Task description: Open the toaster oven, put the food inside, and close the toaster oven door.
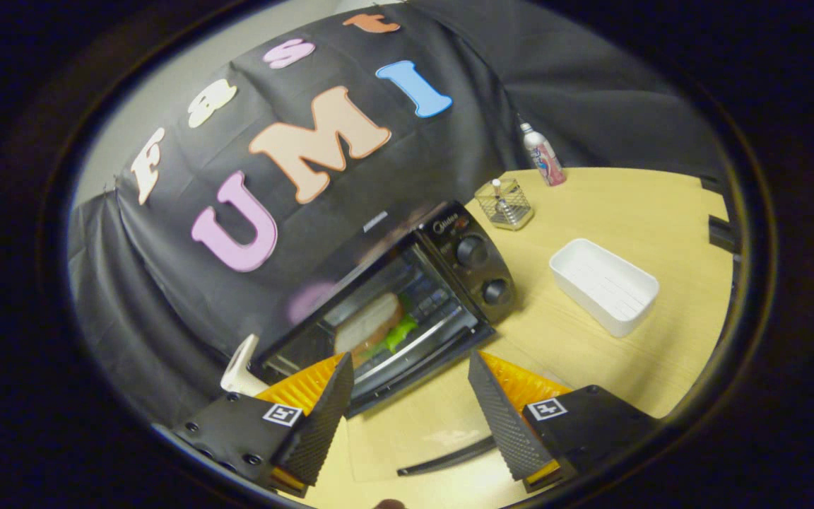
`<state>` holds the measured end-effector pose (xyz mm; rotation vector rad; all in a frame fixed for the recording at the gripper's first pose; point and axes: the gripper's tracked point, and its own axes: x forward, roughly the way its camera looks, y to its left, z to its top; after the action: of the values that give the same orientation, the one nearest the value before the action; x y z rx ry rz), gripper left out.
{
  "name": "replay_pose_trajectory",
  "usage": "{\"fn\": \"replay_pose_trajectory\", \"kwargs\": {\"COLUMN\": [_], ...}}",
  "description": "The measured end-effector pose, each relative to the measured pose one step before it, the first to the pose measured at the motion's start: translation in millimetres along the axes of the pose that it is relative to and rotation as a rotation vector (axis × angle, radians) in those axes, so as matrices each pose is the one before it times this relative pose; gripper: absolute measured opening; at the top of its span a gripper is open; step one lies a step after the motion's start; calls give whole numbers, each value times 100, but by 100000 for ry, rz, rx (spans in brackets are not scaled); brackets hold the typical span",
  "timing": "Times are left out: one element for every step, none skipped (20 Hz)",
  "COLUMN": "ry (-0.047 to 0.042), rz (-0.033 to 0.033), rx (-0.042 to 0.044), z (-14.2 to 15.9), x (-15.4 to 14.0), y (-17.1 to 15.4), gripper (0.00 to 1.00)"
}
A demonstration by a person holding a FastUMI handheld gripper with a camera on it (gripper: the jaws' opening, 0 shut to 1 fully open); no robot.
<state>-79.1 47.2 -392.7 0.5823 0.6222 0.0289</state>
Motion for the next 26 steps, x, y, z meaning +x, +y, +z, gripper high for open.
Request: {"fn": "replay_pose_trajectory", "kwargs": {"ry": [2500,2199,2610,2645,2352,2358,2192,2130,1596,1394,710,1073,1337,1953,1766,863,535,438,-493,-697,-224,-1193,-2620,-2278,1415,-700], "rz": [-243,-815,-1646,-1728,-1740,-2594,-3352,-4360,-2689,-2289,-2124,-2629,-2198,-1372,-382,859,386,-240,-80,46,63,-40,617,585,15,-122], "rx": [-1555,-1519,-1724,-2162,-2817,-3814,-4421,-4515,-3519,-2433,-2466,-3179,-3778,-3672,-2729,-1765,-1724,-1996,-1078,-534,-233,154,259,93,-2194,-1395], "z": [-1154,-1113,-1221,-1211,-1059,-966,-814,-763,-682,-425,-277,-281,-574,-553,-527,-297,-242,-113,67,106,-106,213,472,747,-458,260], "x": [-759,-608,-528,-457,-458,-289,-250,-28,79,174,246,262,343,427,302,256,319,112,153,-35,-3,-148,-34,281,-253,-12], "y": [-372,-470,-709,-576,-518,-611,-780,-900,-385,-267,-207,-324,-299,-115,182,333,250,26,-2,46,-77,47,116,165,29,17], "gripper": [99,99,99,99,100,100,100,100,100,100,100,100,100,100,100,100,99,99,99,99,99,99,99,99,99,99]}}
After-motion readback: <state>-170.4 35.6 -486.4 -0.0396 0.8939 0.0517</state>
